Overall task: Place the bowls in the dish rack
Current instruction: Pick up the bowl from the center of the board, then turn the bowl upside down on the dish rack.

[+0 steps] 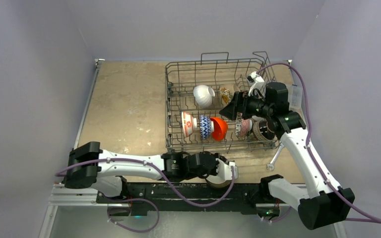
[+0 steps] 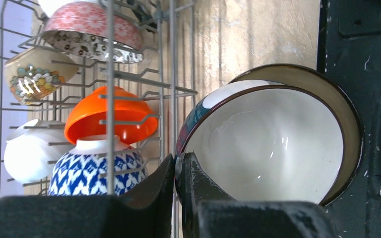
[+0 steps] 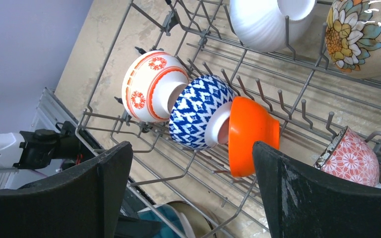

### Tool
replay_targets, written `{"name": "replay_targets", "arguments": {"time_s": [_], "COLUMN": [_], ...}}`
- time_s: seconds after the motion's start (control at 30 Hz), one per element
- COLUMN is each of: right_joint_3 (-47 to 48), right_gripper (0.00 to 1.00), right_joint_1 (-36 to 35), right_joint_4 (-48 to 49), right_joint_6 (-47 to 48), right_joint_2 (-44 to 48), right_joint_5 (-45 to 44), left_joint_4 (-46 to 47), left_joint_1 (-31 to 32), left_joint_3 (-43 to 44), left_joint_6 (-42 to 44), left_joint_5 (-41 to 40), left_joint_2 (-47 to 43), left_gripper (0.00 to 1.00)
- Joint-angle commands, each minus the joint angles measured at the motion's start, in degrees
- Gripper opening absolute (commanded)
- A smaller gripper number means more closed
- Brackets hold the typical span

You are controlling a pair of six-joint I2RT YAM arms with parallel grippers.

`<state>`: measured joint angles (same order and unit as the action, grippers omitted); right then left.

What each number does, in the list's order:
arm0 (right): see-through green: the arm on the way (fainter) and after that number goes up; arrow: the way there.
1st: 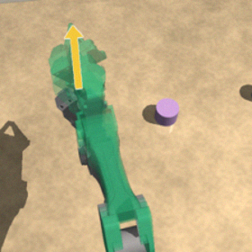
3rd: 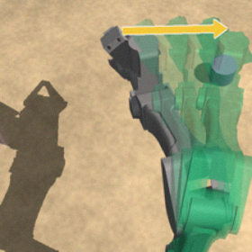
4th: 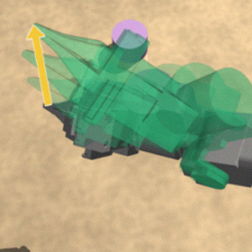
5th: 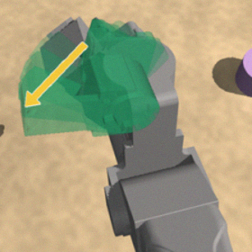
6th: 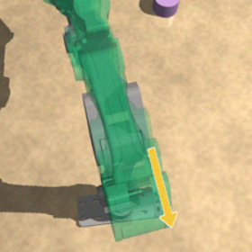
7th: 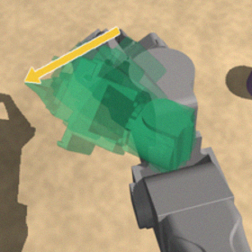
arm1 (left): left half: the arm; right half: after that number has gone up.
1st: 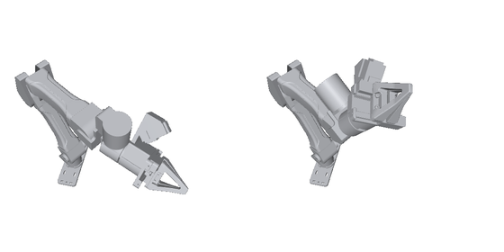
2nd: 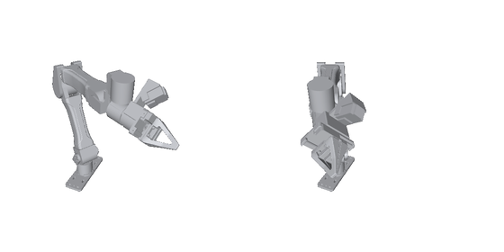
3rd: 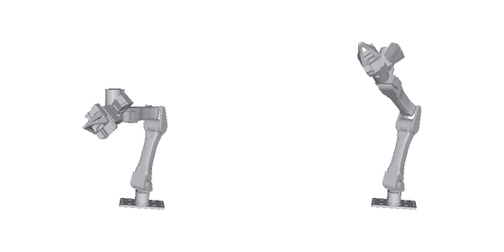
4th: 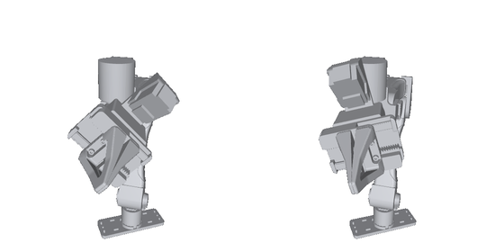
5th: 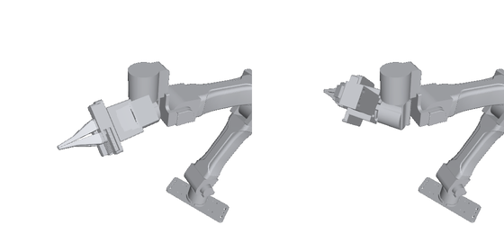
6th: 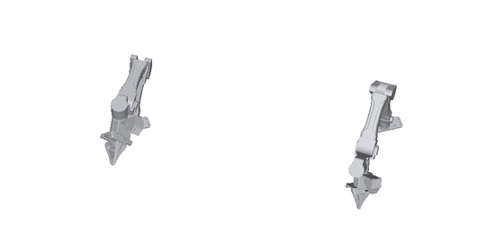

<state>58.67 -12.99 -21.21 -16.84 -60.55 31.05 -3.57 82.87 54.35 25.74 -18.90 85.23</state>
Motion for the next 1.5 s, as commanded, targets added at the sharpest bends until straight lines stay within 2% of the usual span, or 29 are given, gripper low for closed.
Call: {"name": "replay_targets", "arguments": {"time_s": [0.0,0.2,0.4,0.8,1.0,1.17,1.47], "right_joint_3": [0.6,1.4,3.2,8.4,6.4,3.6,8.9], "right_gripper": [0.94,0.98,0.99,0.99,0.99,0.99,0.99], "right_joint_1": [0.2,0.2,0.2,0.2,0.2,-0.7,-10.6], "right_joint_4": [-0.9,-1.4,0.6,4.3,8.7,16.7,23.7], "right_joint_6": [1.2,1.6,0.0,-2.9,-5.5,-10.1,-12.6], "right_joint_2": [2.0,3.6,6.8,6.6,4.4,0.7,-10.7], "right_joint_5": [0.9,0.7,1.4,5.1,8.7,11.9,3.7], "left_joint_4": [8.3,10.3,12.2,13.3,23.6,32.9,54.0], "left_joint_1": [-1.2,-4.5,-12.1,-34.9,-47.8,-56.0,-65.6], "left_joint_3": [-0.3,0.0,1.7,6.4,4.3,3.7,2.6], "left_joint_6": [-4.4,-8.3,-12.1,-18.2,-27.2,-33.4,-44.0], "left_joint_5": [-0.4,2.8,10.3,28.3,39.4,46.0,55.0], "left_joint_2": [-7.0,-11.4,-14.0,-12.3,-11.9,-10.3,-2.8], "left_gripper": [0.0,0.0,0.0,0.0,0.0,0.0,0.0]}}
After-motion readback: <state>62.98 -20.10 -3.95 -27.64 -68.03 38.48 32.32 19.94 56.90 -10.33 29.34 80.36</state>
